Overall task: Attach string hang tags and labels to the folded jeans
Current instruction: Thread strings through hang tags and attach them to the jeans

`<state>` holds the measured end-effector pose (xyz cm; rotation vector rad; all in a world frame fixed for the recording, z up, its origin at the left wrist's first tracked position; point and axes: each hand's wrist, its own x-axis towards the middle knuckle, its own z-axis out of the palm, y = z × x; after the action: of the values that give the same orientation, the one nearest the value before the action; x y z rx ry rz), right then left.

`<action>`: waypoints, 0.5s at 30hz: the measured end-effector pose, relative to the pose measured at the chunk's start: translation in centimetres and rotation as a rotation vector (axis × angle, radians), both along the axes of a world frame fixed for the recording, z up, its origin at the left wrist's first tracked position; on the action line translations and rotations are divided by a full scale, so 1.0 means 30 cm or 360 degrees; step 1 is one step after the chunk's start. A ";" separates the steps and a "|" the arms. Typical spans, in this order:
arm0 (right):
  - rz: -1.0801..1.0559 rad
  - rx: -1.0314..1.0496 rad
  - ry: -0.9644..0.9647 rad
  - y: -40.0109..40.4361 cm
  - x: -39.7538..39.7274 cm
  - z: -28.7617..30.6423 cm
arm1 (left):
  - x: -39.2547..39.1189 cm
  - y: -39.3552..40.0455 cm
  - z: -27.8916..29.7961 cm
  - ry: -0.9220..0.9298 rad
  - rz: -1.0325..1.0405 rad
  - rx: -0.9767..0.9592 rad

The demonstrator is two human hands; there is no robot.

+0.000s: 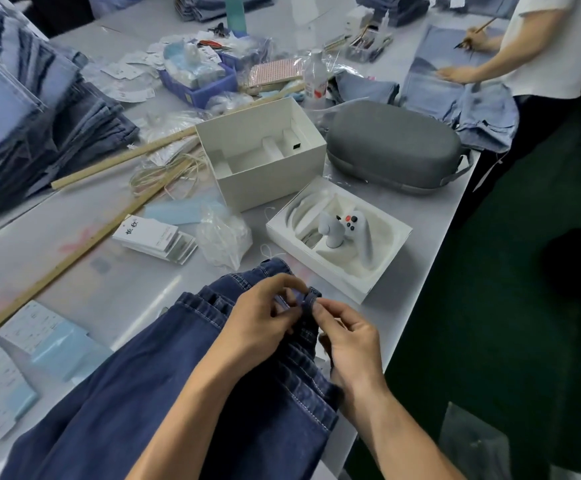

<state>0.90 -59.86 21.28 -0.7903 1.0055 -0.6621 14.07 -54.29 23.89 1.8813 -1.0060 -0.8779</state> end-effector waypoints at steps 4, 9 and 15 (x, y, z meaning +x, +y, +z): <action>0.0030 0.0125 -0.0084 -0.005 0.011 0.006 | -0.016 -0.006 -0.016 -0.0205 0.0110 -0.0020; 0.0026 0.0065 -0.0040 -0.009 0.006 0.003 | -0.021 -0.001 -0.025 -0.0239 0.0165 -0.0150; 0.0008 0.0164 -0.0115 -0.010 0.008 0.011 | -0.026 0.007 -0.032 -0.0591 0.0029 -0.0329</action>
<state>1.13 -60.17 21.61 -0.6737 0.9637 -0.6254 13.29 -54.07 22.94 1.9074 -1.2465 -0.3992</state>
